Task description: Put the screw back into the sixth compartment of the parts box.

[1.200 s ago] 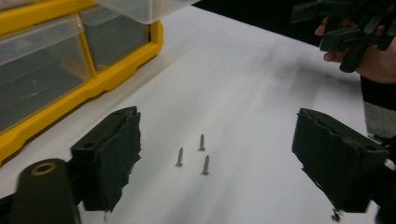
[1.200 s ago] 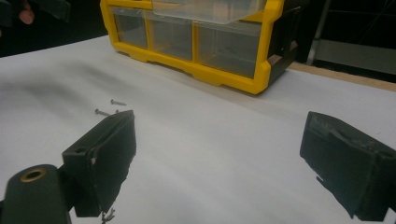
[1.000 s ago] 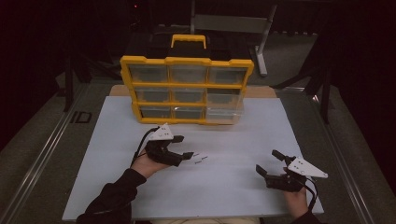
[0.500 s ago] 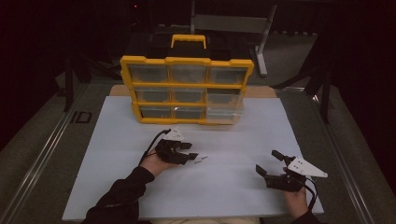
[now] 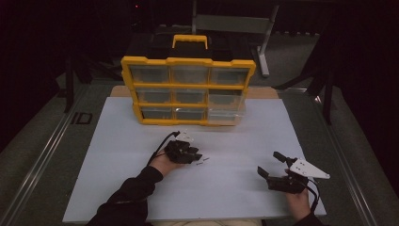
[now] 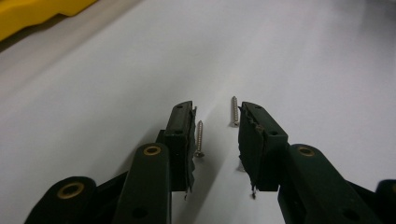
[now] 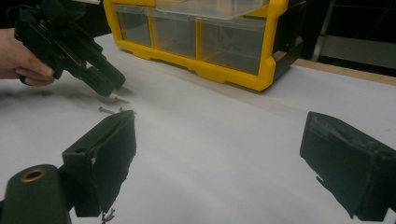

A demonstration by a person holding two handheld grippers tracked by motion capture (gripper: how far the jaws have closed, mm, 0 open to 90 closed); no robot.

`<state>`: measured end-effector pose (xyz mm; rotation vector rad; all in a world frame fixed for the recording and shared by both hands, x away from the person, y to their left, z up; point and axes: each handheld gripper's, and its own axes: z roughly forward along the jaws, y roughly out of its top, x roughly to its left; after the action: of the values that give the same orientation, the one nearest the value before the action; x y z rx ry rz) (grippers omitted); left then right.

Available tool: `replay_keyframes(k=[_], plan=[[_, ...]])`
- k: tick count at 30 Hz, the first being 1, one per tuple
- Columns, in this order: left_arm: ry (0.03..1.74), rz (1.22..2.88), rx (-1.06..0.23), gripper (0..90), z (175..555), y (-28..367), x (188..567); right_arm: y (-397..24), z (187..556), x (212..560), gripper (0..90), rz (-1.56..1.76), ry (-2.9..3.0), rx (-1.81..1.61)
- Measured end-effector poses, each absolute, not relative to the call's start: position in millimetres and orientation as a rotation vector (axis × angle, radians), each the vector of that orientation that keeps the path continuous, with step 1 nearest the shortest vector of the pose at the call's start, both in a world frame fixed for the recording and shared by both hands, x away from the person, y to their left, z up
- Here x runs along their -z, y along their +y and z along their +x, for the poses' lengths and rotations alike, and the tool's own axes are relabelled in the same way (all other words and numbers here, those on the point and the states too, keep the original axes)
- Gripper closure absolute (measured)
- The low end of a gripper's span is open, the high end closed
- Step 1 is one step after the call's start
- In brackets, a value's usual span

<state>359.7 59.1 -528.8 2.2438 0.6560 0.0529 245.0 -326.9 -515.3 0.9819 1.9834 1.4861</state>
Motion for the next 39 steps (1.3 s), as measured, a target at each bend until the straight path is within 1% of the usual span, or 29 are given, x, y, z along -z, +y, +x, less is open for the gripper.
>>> replay_keyframes(k=[3, 5, 6, 7, 11, 13, 17, 24, 30, 39], plan=[[0.668, 2.252, -0.056, 70.8, 364, 58, 530, -327, 245, 515, 10.5, 0.981, 1.984, -1.485], [0.675, 2.271, -0.074, 71.4, 365, 56, 532, -327, 245, 515, 10.5, 0.982, 1.987, -1.484], [0.671, 2.262, -0.050, 73.2, 366, 56, 533, -327, 245, 515, 10.5, 0.983, 1.986, -1.487], [0.670, 2.265, -0.049, 73.2, 366, 55, 533, -327, 245, 515, 10.5, 0.980, 1.985, -1.488], [0.660, 2.309, -0.075, 74.5, 365, 51, 538, -328, 245, 515, 10.5, 0.984, 1.986, -1.489], [0.673, 2.299, -0.076, 76.9, 365, 51, 538, -328, 245, 515, 10.5, 0.980, 1.986, -1.488], [0.654, 2.326, -0.117, 87.3, 363, 50, 538, -327, 245, 515, 10.5, 0.981, 1.989, -1.488], [0.690, 2.295, -0.074, 88.4, 365, 52, 538, -327, 246, 516, 10.5, 0.980, 1.988, -1.484], [0.707, 2.254, -0.083, 88.4, 365, 59, 524, -328, 246, 516, 10.5, 0.983, 1.987, -1.487], [0.700, 2.208, -0.134, 88.5, 363, 70, 488, -327, 245, 516, 10.5, 0.981, 1.988, -1.483]])
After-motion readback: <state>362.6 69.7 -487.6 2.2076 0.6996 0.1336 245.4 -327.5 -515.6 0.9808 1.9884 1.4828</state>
